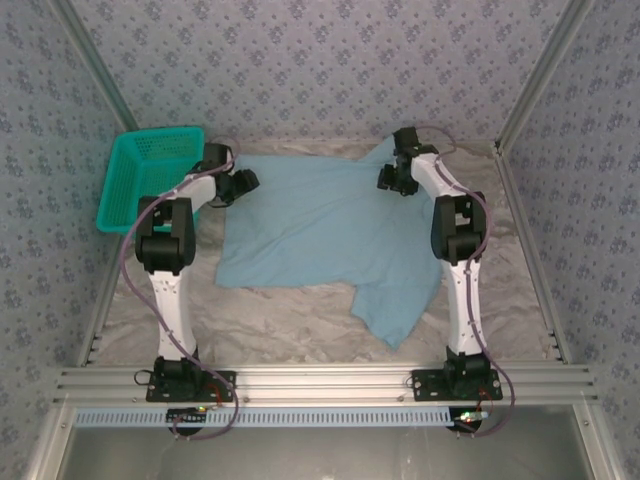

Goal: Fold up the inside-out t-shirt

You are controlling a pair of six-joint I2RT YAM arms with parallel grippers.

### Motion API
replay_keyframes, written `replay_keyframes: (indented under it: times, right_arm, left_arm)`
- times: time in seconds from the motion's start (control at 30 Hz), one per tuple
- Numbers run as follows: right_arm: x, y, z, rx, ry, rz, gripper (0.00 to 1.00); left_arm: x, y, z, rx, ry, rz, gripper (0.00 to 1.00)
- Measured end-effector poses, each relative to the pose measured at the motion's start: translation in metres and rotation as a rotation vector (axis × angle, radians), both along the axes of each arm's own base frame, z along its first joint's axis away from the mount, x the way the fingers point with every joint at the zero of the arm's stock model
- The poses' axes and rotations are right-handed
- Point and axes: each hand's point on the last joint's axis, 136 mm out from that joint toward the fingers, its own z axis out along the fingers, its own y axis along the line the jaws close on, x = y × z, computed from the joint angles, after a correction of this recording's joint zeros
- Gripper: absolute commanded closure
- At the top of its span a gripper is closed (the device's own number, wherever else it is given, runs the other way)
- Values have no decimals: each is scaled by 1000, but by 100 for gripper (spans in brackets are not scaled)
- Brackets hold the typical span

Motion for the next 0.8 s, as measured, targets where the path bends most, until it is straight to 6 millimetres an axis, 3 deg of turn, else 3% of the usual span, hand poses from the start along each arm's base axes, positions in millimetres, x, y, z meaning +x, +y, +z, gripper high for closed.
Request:
replay_keyframes:
  times: [0.13, 0.2, 0.4, 0.47, 0.57, 0.7, 0.8]
  right_arm:
    - [-4, -3, 11, -49, -7, 30, 37]
    - [-24, -4, 23, -76, -4, 49, 35]
    - [-140, 8, 90, -80, -46, 123, 35]
    - [-179, 10, 101, -57, -57, 134, 36]
    - [-240, 7, 85, -43, 15, 125, 38]
    - [-327, 8, 38, -72, 236, 124, 41]
    - [-379, 12, 24, -83, 333, 127, 45]
  left_arm:
    - [-7, -2, 5, -10, 8, -8, 37]
    - [-22, -1, 15, -16, 5, -8, 34]
    - [-92, 3, 79, -46, -99, -3, 30]
    - [-116, 5, 93, -50, -129, -3, 31]
    - [-151, 7, 86, -44, -112, -4, 32]
    - [-203, 3, 46, -5, 15, -22, 32]
    - [-233, -3, 31, 27, 74, -50, 32]
